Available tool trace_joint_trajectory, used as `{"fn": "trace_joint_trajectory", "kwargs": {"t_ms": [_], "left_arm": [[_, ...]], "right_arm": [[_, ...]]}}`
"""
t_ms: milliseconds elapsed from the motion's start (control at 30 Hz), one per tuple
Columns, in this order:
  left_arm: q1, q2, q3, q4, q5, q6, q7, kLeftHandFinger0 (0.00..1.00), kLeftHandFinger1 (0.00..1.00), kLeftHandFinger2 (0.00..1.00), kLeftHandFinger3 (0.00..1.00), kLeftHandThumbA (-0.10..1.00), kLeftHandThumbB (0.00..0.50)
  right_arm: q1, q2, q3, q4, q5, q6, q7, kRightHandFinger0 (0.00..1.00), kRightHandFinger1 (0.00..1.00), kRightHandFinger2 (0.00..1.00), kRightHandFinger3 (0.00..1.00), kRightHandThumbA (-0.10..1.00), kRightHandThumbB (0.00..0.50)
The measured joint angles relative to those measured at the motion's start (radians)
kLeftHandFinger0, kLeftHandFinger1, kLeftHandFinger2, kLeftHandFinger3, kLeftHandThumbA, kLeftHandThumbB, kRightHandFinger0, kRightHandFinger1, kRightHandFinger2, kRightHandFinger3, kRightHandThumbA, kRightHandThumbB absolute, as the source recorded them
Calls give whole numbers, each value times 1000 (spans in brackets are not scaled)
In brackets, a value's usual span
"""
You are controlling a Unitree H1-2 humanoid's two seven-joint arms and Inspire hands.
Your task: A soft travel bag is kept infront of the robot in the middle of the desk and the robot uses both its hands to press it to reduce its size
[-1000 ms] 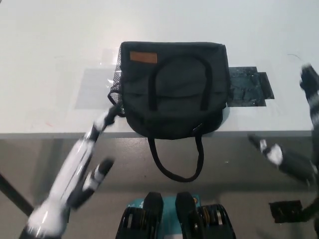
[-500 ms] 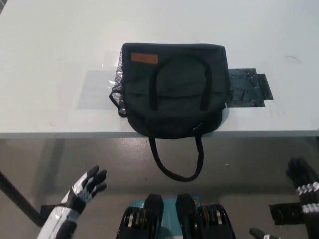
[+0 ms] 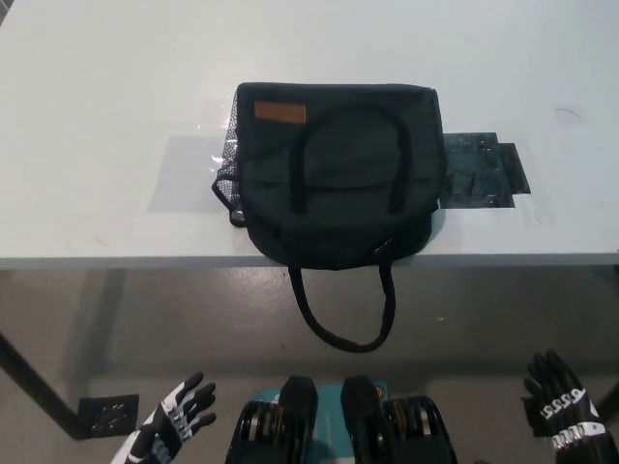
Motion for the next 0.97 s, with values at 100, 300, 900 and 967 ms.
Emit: {"fn": "trace_joint_trajectory", "kwargs": {"t_ms": [100, 300, 900, 967], "left_arm": [[-15, -3, 12, 25, -2, -10, -7, 1000, 1000, 1000, 1000, 1000, 319], [-28, -6, 39, 53, -4, -33, -21, 1000, 1000, 1000, 1000, 1000, 357], [-91, -6, 71, 66, -32, -52, -67, 1000, 1000, 1000, 1000, 1000, 322], [-92, -6, 74, 66, -33, -52, -68, 962, 1000, 1000, 1000, 1000, 287]], "right_arm": [[-19, 12, -8, 21, 9, 0, 10, 1000, 1000, 1000, 1000, 1000, 331], [-64, 31, -13, 61, 12, -1, 33, 1000, 1000, 1000, 1000, 1000, 341], [-96, 54, -67, 68, 19, -1, 72, 702, 1000, 1000, 1000, 1000, 358], [-97, 55, -69, 68, 20, -1, 76, 539, 1000, 1000, 1000, 1000, 343]]}}
